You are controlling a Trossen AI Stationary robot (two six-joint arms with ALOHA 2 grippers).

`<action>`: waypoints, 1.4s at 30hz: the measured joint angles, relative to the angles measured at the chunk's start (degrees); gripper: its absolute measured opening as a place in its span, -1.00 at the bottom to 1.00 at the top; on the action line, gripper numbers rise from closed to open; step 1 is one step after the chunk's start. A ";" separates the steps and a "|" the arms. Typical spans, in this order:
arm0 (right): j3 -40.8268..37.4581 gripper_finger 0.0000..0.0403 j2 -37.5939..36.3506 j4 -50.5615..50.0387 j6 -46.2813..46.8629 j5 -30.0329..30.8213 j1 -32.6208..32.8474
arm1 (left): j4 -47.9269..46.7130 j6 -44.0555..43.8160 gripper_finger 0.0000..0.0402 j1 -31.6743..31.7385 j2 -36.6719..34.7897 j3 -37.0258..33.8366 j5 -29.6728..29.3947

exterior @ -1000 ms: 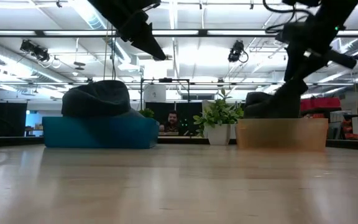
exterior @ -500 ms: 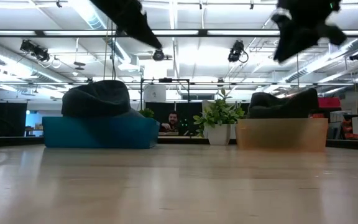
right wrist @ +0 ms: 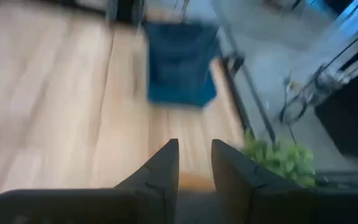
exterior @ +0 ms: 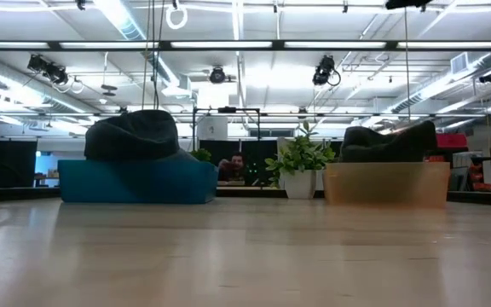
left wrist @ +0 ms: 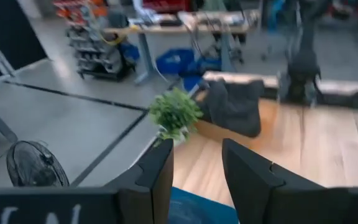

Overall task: Pick & Place hat
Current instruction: Return to Home Position

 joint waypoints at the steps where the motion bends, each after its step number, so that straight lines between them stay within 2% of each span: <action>1: -1.72 -0.50 -2.18 2.65 0.79 -0.04 0.00 | 0.14 -0.62 -0.30 0.00 -2.32 -1.32 -0.57; 6: -12.67 -0.50 -12.29 16.30 5.51 0.05 0.00 | 6.69 -2.51 -0.30 0.00 -14.24 -13.12 -2.04; 9: -20.40 -0.50 -17.41 24.56 6.57 0.07 0.00 | 16.16 -1.28 -0.30 0.00 -20.05 -22.83 -2.03; 12: -28.16 -0.50 -22.01 34.09 2.28 0.07 0.00 | 28.71 3.81 -0.30 0.02 -24.46 -31.72 -2.01; 15: -34.09 -0.50 -26.40 41.42 0.59 0.07 0.00 | 38.27 6.99 -0.30 0.09 -28.17 -37.64 -2.46; 23: -41.88 -0.50 -38.00 39.91 6.07 0.16 0.00 | 36.60 6.65 -0.30 0.11 -39.15 -42.20 -2.92; 27: -45.58 -0.50 -42.88 40.00 5.56 0.28 0.00 | 36.04 6.72 -0.30 0.11 -39.42 -45.30 -3.52; 33: -48.51 -0.50 -42.69 42.42 6.77 1.76 -0.07 | 37.28 2.43 -0.30 0.11 -39.42 -49.06 -3.50; 42: -53.43 -0.50 -42.80 42.37 11.38 2.40 -0.07 | 40.22 1.52 -0.30 0.09 -39.40 -54.29 -1.56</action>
